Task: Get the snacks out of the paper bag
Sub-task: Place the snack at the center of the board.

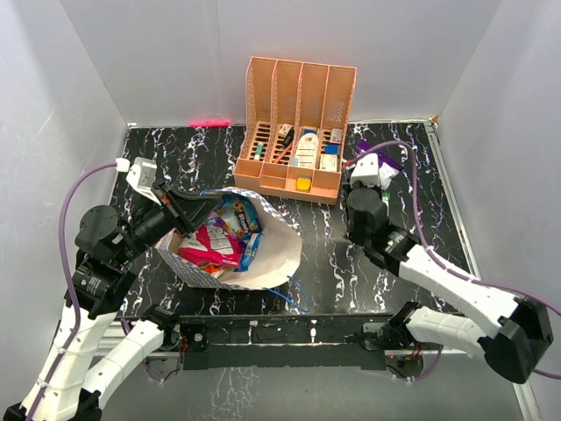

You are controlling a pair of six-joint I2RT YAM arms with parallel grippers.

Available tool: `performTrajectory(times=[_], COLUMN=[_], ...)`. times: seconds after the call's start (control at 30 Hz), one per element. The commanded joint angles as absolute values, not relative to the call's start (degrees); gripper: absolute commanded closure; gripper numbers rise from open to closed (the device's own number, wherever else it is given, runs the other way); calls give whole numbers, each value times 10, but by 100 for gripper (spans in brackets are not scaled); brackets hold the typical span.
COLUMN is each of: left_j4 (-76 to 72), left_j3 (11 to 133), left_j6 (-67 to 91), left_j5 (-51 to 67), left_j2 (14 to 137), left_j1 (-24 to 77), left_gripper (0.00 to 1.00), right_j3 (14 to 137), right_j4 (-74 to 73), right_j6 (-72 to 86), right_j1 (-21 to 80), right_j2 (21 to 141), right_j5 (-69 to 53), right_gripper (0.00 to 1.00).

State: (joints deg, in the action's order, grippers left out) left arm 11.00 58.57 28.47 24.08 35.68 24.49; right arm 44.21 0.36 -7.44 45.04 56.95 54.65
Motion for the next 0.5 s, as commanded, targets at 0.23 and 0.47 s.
performTrajectory(times=[0.23,0.47], left_j4=[109,104], left_j3=[629,628], left_j6=[274,272], left_j5=[247,249], left_j2=[346,347], left_j1=[247,247], left_gripper=[100,100], right_j3=[473,454], right_j4=[-30,-5], right_j6=[-50,-46], right_j1=[260,246], right_j2=[705,761], right_j5=[377,348], right_gripper=[93,93])
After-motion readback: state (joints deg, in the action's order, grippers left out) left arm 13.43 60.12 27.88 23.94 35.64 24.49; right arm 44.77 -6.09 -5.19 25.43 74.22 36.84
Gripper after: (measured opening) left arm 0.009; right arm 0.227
